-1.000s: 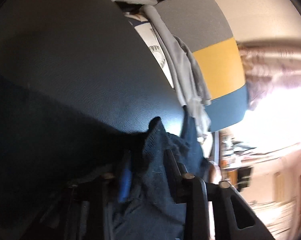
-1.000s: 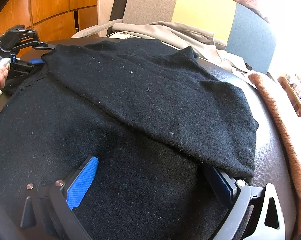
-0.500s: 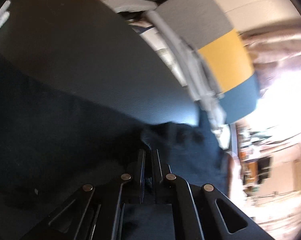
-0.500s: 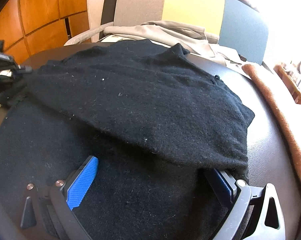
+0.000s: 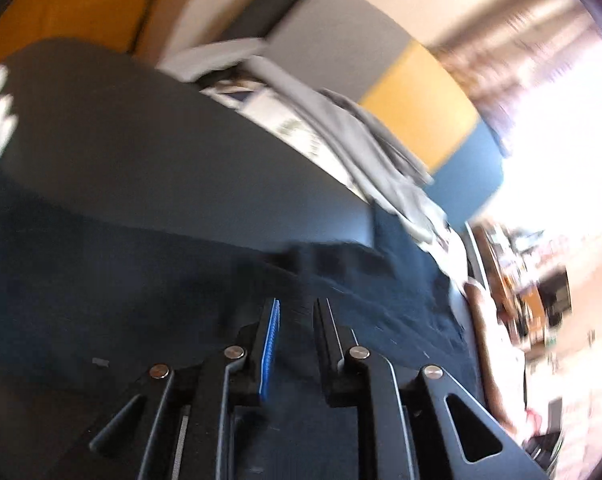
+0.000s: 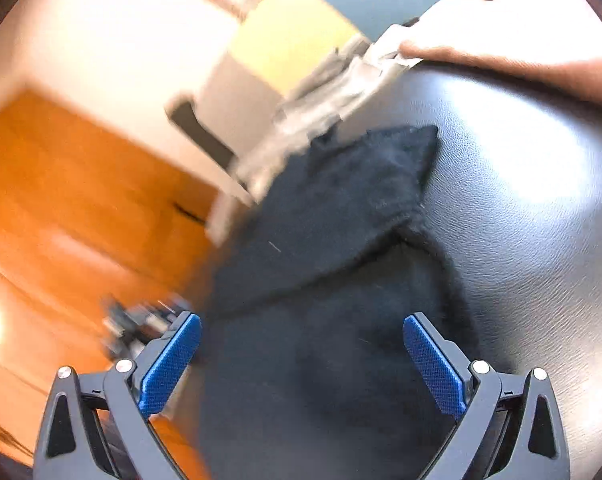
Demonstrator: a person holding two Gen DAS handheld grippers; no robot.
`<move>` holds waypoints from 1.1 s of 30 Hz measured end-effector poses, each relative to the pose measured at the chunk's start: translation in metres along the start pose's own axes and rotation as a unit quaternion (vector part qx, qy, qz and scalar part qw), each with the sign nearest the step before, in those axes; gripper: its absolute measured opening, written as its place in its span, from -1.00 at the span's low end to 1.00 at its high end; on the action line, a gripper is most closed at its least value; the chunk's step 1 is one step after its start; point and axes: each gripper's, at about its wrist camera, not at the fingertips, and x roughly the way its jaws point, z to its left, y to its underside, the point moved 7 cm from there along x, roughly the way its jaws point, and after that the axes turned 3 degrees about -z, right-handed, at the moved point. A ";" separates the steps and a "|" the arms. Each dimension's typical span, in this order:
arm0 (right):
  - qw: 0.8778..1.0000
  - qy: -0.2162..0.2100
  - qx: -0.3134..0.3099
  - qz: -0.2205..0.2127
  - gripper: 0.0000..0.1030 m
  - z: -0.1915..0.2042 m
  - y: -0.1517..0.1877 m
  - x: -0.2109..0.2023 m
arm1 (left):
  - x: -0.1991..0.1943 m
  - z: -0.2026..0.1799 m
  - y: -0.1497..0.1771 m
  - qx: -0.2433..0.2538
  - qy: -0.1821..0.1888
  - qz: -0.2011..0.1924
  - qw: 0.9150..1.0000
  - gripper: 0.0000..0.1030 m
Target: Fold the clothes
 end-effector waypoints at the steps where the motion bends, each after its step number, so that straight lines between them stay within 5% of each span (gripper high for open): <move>1: 1.000 -0.019 0.021 -0.008 1.00 0.000 -0.004 0.001 | 0.006 -0.013 0.005 0.017 0.009 0.009 1.000 -0.67; 4: 0.997 -0.041 0.068 -0.023 1.00 -0.004 -0.016 0.020 | 0.026 -0.051 0.026 0.068 0.027 0.035 0.997 -0.67; 8: 0.994 0.019 0.100 -0.038 0.98 -0.021 -0.026 0.056 | 0.049 -0.083 0.045 0.116 0.030 0.048 0.992 -0.66; 11: 0.989 0.104 0.081 -0.061 0.06 -0.032 -0.034 0.070 | 0.060 -0.090 0.051 0.132 0.018 0.054 0.990 -0.66; 13: 0.985 0.139 0.080 -0.061 -0.85 -0.042 -0.040 0.076 | 0.065 -0.094 0.055 0.141 0.012 0.054 0.988 -0.66; 17: 0.984 0.151 0.058 -0.074 -0.87 -0.040 -0.049 0.060 | 0.063 -0.096 0.062 0.167 0.006 0.047 0.985 -0.65; 21: 0.973 0.225 0.009 -0.060 -0.89 -0.056 -0.049 0.042 | 0.065 -0.080 0.075 0.165 -0.008 0.052 0.985 -0.59; 25: 0.972 0.232 -0.006 -0.047 -0.93 -0.063 -0.045 0.042 | 0.065 -0.072 0.083 0.166 -0.008 0.063 0.984 -0.58; 29: 0.972 0.231 -0.033 -0.038 -0.76 -0.056 -0.037 0.032 | 0.059 -0.075 0.075 0.156 -0.016 0.074 0.985 -0.58; 33: 0.959 0.246 -0.130 -0.053 -0.65 -0.019 -0.037 0.012 | 0.048 -0.093 0.068 0.190 -0.007 0.046 0.981 -0.56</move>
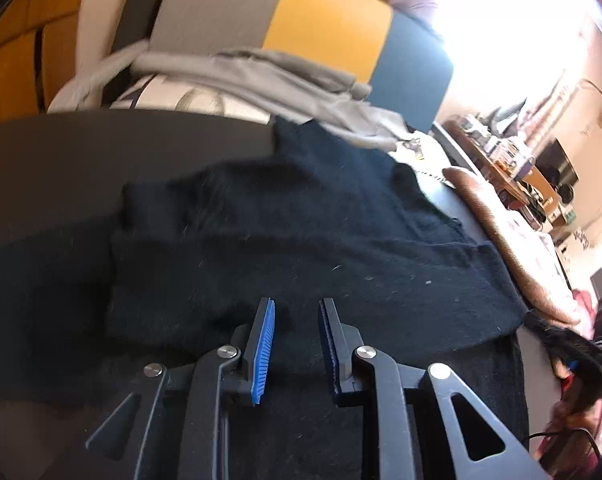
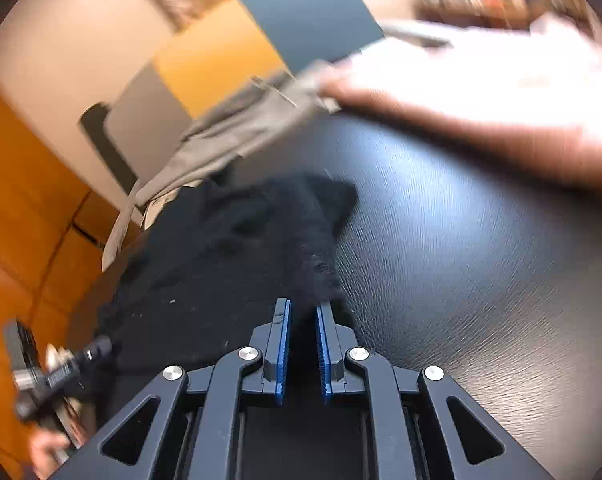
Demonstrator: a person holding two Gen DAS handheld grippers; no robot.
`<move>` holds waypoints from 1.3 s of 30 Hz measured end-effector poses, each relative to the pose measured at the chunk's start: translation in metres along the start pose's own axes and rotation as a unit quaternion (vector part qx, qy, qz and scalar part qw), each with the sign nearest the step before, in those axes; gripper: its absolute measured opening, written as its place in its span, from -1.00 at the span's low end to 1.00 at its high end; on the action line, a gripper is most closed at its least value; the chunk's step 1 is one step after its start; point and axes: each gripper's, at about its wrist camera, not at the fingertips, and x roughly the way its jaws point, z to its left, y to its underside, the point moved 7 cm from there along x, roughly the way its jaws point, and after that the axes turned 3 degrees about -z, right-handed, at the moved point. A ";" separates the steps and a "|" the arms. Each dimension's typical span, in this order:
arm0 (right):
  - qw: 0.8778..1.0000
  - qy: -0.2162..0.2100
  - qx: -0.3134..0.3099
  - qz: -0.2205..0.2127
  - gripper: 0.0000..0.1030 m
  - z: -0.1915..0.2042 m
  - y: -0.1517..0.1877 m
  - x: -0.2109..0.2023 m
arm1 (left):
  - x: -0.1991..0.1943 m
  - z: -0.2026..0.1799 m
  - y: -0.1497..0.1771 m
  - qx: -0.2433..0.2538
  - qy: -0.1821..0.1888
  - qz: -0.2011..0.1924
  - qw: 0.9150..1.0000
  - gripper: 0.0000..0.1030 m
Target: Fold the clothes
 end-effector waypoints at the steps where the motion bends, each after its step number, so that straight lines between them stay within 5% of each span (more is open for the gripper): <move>1: 0.999 0.000 -0.031 -0.012 -0.56 0.011 -0.006 -0.006 | 0.000 -0.003 -0.003 0.002 0.003 -0.001 1.000 -0.56; 5: 0.993 0.016 -0.112 -0.020 -0.31 0.039 -0.030 0.005 | 0.009 -0.030 -0.016 0.011 0.034 0.004 0.999 -0.56; 6: 0.994 0.022 -0.110 -0.014 -0.09 0.036 -0.033 0.012 | 0.013 -0.045 -0.022 0.023 0.051 0.008 0.998 -0.56; 9: 0.994 0.061 -0.091 0.021 0.03 0.020 -0.032 0.038 | 0.026 -0.095 -0.042 0.071 0.139 0.022 0.987 -0.37; 12: 0.998 0.011 -0.059 -0.001 0.03 0.018 -0.017 0.030 | 0.048 -0.153 -0.055 0.153 0.208 0.059 0.964 -0.28; 16: 0.994 -0.040 -0.099 0.007 0.03 0.029 0.011 0.030 | 0.090 -0.216 -0.064 0.225 0.283 0.124 0.924 -0.17; 24: 0.994 -0.069 -0.071 0.039 0.01 0.013 0.021 0.052 | 0.157 -0.277 -0.069 0.261 0.338 0.236 0.873 0.19; 28: 0.994 -0.076 -0.065 0.038 0.01 0.011 0.022 0.053 | 0.173 -0.289 -0.052 0.272 0.344 0.306 0.845 0.21; 31: 0.994 -0.085 -0.057 0.036 0.01 0.010 0.023 0.053 | 0.186 -0.293 -0.030 0.251 0.352 0.393 0.811 0.07; 34: 0.995 -0.082 -0.055 0.033 0.01 0.010 0.023 0.055 | 0.171 -0.309 -0.018 0.280 0.392 0.377 0.791 -0.40; 36: 0.995 -0.079 -0.054 0.031 0.01 0.011 0.023 0.056 | 0.168 -0.317 -0.016 0.289 0.402 0.342 0.799 -0.66; 39: 0.995 -0.060 -0.069 0.029 0.01 0.015 0.024 0.059 | 0.186 -0.314 -0.020 0.274 0.367 0.298 0.837 -0.87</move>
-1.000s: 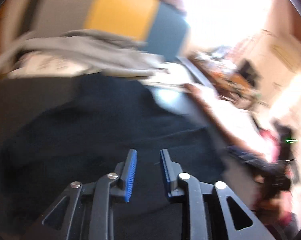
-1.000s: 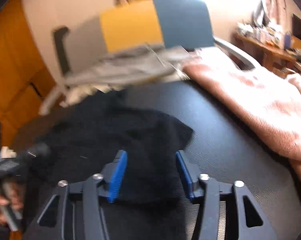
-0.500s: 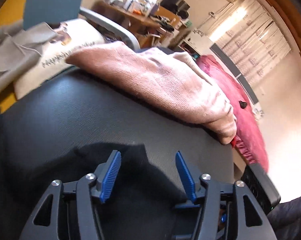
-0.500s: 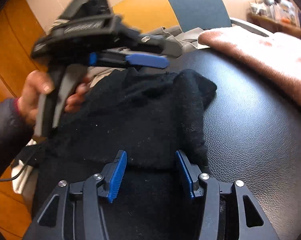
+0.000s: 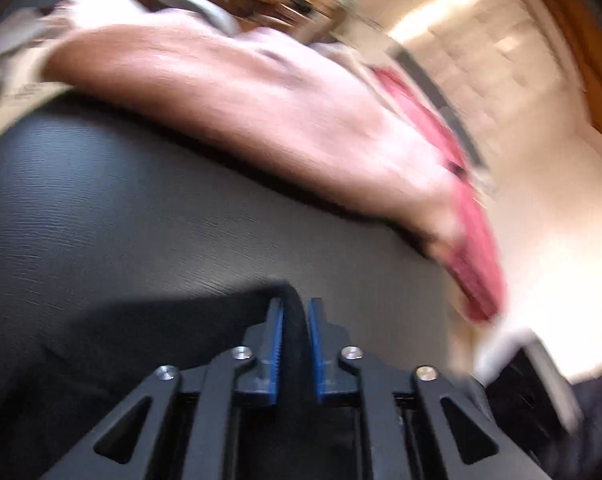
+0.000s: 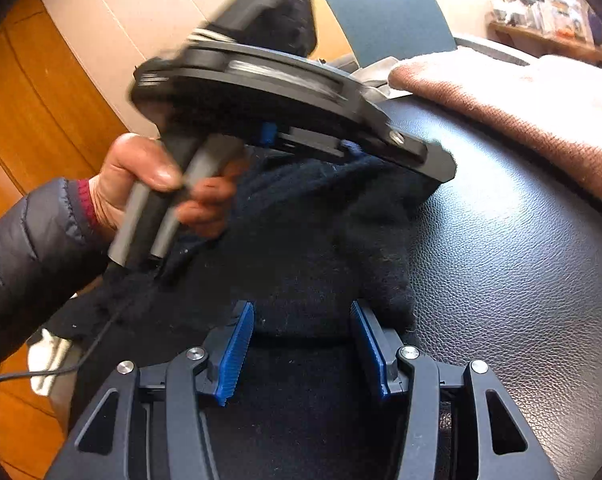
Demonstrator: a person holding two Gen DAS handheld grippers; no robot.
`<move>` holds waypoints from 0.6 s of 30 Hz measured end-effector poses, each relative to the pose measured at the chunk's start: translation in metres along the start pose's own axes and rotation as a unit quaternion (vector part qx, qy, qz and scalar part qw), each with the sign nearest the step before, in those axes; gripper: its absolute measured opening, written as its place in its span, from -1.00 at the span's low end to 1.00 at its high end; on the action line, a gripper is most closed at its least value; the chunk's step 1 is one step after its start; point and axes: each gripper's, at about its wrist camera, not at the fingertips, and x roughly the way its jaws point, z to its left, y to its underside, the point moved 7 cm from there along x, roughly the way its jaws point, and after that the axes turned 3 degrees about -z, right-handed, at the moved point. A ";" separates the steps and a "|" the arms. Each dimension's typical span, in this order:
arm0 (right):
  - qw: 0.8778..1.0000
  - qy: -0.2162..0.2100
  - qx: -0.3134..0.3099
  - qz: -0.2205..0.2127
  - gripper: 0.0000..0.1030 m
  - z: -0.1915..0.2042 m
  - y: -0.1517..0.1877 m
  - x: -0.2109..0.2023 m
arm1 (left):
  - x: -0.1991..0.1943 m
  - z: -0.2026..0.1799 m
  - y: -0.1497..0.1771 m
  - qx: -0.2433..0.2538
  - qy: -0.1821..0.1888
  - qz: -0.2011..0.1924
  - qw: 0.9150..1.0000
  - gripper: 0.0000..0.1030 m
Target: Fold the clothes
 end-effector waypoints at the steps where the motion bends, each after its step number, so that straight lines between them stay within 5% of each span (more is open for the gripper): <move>1: 1.000 0.008 -0.007 0.001 0.01 0.002 0.000 0.002 | 0.001 0.007 -0.002 -0.008 -0.019 -0.016 1.000 -0.86; 6: 0.998 0.046 -0.039 0.007 0.02 0.013 0.000 0.011 | -0.035 0.018 -0.006 -0.044 -0.083 -0.103 0.990 -0.45; 10: 0.998 0.053 -0.045 0.010 0.02 0.016 -0.002 0.015 | -0.101 0.029 0.015 -0.079 -0.125 -0.175 0.973 -0.33; 13: 0.997 0.063 -0.052 0.014 0.02 0.016 -0.001 0.015 | -0.141 0.056 0.049 -0.090 -0.244 -0.187 0.947 -0.32; 15: 0.996 0.068 -0.056 0.015 0.04 0.016 -0.002 0.018 | -0.152 0.074 0.076 -0.099 -0.305 -0.154 0.935 -0.32; 18: 0.995 0.075 -0.062 0.017 0.13 0.016 -0.002 0.021 | -0.150 0.066 0.104 -0.077 -0.269 -0.119 0.953 -0.22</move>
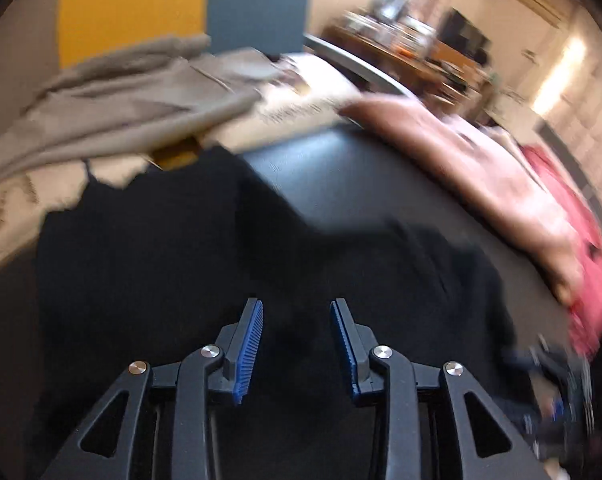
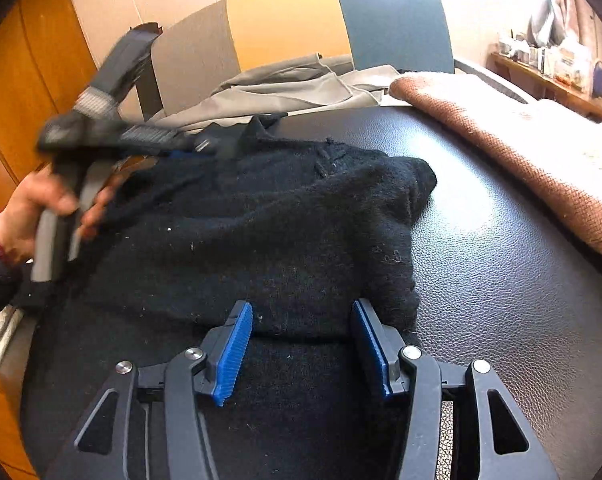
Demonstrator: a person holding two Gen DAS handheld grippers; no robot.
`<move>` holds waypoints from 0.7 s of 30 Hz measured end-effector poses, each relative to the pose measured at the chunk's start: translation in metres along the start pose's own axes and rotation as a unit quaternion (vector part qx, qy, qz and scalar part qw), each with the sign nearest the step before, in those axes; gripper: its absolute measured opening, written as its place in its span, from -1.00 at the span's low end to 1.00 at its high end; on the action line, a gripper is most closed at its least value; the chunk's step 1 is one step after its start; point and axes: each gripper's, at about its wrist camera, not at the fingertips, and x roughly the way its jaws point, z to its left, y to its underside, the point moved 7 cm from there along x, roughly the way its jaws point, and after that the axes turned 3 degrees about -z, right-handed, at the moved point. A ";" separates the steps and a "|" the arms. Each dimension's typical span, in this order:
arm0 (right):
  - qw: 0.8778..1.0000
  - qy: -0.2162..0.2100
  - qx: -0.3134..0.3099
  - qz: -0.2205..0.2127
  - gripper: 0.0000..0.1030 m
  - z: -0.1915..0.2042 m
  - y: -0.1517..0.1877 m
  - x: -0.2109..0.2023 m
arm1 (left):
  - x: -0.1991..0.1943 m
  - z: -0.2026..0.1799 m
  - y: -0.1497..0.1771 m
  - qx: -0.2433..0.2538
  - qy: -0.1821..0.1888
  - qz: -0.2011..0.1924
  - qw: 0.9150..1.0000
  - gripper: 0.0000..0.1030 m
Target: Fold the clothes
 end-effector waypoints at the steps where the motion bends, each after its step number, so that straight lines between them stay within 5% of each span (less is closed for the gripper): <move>1: 1.000 0.000 -0.002 0.000 0.19 0.001 0.000 0.001 | -0.003 -0.006 0.008 0.018 0.019 0.017 0.999 -0.15; 6: 0.999 0.022 -0.039 0.006 0.38 0.003 0.011 -0.013 | -0.006 -0.029 0.022 0.128 0.024 0.051 0.990 0.35; 13: 0.999 0.016 -0.036 0.006 0.44 0.002 0.012 -0.016 | 0.019 -0.057 0.023 0.194 0.037 0.113 0.974 0.29; 14: 0.999 0.015 -0.036 0.006 0.44 0.002 0.012 -0.016 | 0.018 -0.059 0.022 0.200 0.027 0.106 0.974 -0.12; 15: 0.999 0.013 -0.035 0.005 0.45 0.002 0.012 -0.016 | 0.012 -0.059 0.018 0.187 0.027 0.089 0.978 -0.98; 21: 0.999 0.017 -0.040 0.008 0.46 0.003 0.012 -0.014 | -0.017 -0.042 0.012 0.097 -0.002 -0.003 0.995 -0.98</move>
